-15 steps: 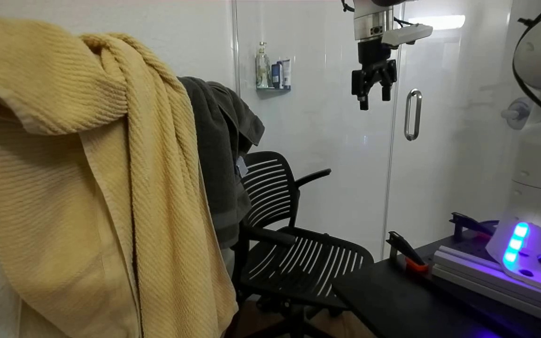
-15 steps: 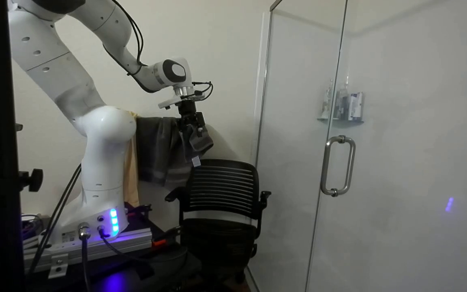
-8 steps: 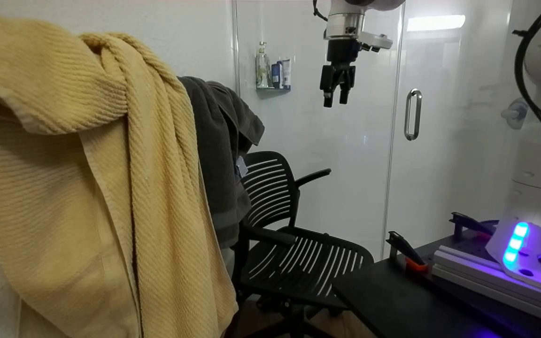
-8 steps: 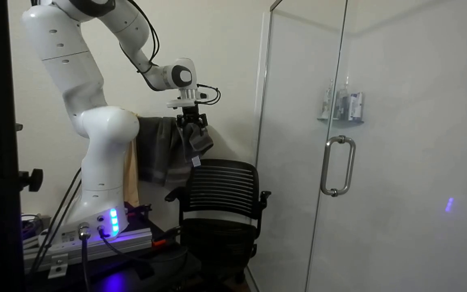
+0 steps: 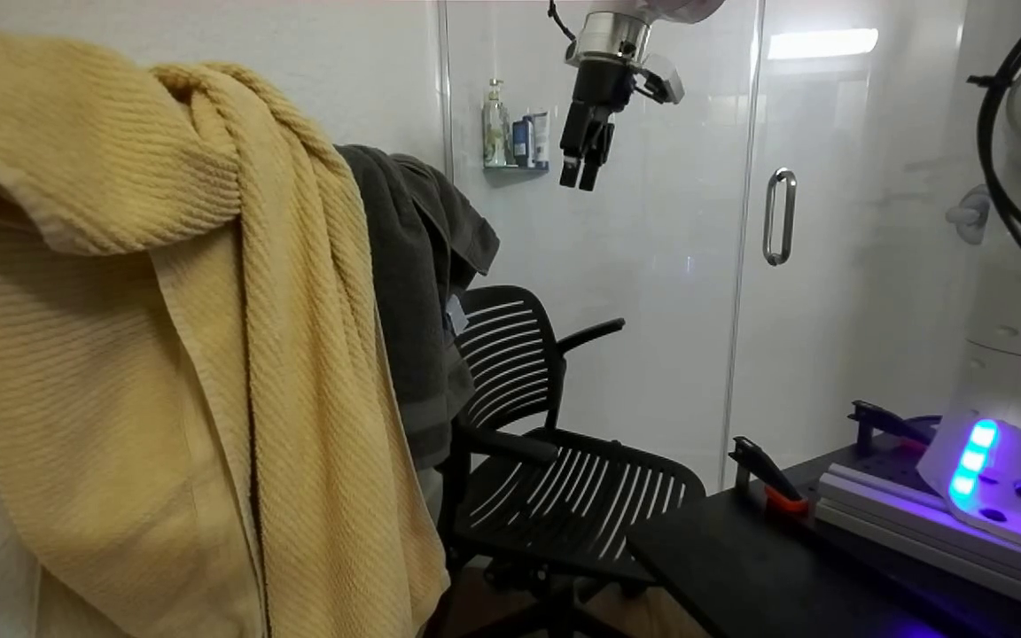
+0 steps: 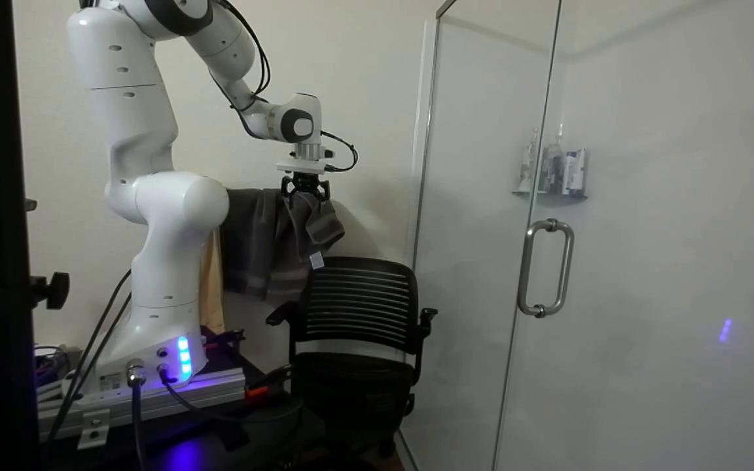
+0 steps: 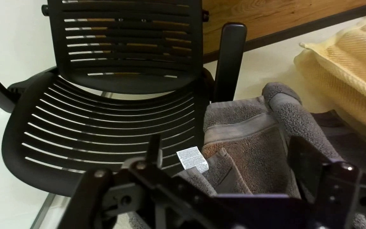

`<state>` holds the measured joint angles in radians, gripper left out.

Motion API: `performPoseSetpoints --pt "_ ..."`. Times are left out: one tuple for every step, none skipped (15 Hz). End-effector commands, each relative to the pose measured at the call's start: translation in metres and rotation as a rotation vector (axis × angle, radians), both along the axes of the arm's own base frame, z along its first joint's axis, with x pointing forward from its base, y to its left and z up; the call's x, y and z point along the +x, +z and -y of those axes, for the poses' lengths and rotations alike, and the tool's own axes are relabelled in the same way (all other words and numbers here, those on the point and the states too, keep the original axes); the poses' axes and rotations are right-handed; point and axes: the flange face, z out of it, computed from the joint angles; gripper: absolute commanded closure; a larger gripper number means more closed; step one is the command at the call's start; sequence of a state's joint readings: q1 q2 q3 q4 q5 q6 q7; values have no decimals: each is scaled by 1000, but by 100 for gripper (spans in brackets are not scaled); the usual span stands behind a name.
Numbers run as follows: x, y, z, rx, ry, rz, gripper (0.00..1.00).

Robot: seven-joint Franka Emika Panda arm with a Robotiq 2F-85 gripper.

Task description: Remove the towels from the rail and place them on the seat of the black chair

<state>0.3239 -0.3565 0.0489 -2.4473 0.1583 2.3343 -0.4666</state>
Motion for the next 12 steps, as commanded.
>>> performPoseSetpoints --pt "2 -2 0 14 32 -5 0" --pt "6 -4 0 12 66 -2 0" --pt "17 -3 -2 32 89 2 0" --pt "26 -2 -6 50 92 3 0" --pt "37 2 -14 63 137 40 0" --pt "44 5 -19 64 158 56 0" --pt "56 8 -26 56 172 89 0" --pt "66 11 -31 44 190 114 0" --pt "76 12 -40 43 206 136 0" --pt "86 13 -46 35 219 156 0" --pt "96 10 -54 34 235 166 0" --pt "105 8 -62 45 252 167 0"
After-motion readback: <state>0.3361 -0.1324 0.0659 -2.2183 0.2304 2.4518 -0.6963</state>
